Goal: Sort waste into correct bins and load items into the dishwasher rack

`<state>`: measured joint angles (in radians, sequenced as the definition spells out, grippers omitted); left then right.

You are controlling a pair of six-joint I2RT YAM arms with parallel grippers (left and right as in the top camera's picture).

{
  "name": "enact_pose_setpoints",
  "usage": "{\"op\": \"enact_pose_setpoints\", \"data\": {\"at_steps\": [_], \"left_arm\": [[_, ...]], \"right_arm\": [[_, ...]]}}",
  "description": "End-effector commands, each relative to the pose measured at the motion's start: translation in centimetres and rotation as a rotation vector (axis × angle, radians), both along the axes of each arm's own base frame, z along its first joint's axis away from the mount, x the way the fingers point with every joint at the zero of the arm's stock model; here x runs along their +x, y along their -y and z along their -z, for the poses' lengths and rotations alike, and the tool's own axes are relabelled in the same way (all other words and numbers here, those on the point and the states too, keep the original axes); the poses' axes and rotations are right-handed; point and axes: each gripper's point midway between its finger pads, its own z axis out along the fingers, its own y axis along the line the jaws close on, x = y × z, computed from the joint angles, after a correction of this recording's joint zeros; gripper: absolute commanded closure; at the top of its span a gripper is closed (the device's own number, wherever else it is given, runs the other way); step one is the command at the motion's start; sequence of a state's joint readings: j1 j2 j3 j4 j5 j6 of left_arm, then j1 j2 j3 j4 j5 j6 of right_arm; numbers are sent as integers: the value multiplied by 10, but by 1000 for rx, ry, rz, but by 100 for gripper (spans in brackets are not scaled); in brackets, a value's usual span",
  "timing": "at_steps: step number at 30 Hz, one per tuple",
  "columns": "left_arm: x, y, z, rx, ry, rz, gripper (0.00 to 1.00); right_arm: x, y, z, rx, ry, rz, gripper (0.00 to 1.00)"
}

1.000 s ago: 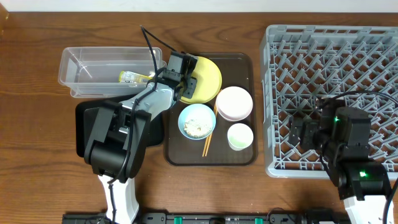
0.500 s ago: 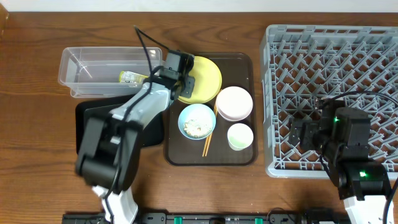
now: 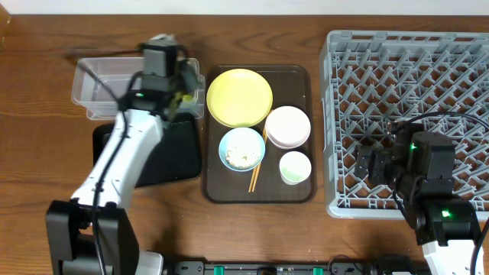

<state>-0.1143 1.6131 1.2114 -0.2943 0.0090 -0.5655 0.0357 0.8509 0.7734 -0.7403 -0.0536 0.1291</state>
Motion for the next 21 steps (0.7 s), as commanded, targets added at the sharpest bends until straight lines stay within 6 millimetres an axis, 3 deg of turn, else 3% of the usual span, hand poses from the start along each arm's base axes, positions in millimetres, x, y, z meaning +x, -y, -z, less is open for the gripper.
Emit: {"op": "enact_pose_setpoints", "data": {"at_steps": [1,4,7,13,15,18,21], "left_arm": [[0,-33,19,-170,-53,-276,94],[1,-46,28,-170,-70,-310,88],[0,-48,30,-165,-78,-311,54],[-6,-42,25,-142,-89,-239,24],[-12,-33,18,-153,-93,-214,17],[-21,-9,4,-110,-83,-108,16],[-34,33,-3,0,-76,106,12]], "right_arm": [[3,2,-9,9,20,10,1],[3,2,-9,9,20,10,1],[3,2,-9,9,18,10,1],[2,2,-9,9,17,10,1],[2,2,-9,8,17,11,1],[2,2,-9,9,18,10,1],[2,2,-9,9,17,10,1]]}}
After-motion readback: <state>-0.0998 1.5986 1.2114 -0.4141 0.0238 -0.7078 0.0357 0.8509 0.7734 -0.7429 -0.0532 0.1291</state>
